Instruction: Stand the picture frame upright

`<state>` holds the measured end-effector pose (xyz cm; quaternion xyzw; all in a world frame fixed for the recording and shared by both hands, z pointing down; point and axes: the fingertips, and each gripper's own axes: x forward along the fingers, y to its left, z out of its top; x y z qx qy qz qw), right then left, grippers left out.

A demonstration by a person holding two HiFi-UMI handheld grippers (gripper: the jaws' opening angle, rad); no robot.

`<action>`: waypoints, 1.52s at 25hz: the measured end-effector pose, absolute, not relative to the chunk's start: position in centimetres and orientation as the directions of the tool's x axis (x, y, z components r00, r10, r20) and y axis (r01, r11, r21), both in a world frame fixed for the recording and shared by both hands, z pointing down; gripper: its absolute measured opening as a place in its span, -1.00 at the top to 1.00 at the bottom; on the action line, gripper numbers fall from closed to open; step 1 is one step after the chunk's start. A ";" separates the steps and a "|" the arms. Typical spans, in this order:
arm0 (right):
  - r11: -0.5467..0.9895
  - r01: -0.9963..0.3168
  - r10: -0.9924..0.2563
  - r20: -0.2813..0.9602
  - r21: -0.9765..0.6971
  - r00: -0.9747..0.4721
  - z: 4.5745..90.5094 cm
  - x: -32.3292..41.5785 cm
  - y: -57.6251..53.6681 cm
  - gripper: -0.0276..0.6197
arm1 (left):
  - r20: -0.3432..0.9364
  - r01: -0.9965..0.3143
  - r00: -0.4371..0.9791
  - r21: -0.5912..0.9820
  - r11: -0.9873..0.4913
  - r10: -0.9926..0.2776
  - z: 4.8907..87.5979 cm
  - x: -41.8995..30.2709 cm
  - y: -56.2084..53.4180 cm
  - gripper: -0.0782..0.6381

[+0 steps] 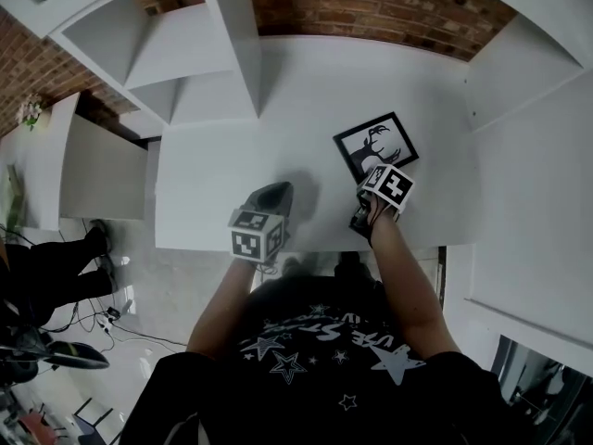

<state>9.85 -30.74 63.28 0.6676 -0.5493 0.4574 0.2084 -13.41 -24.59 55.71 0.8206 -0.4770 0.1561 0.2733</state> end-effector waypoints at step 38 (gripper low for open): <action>-0.035 -0.949 -0.493 0.831 -0.313 -0.256 63.0 7.4 -26.4 0.64 | 0.570 -0.836 0.547 0.335 -0.434 -0.613 57.2 -17.0 -19.6 0.73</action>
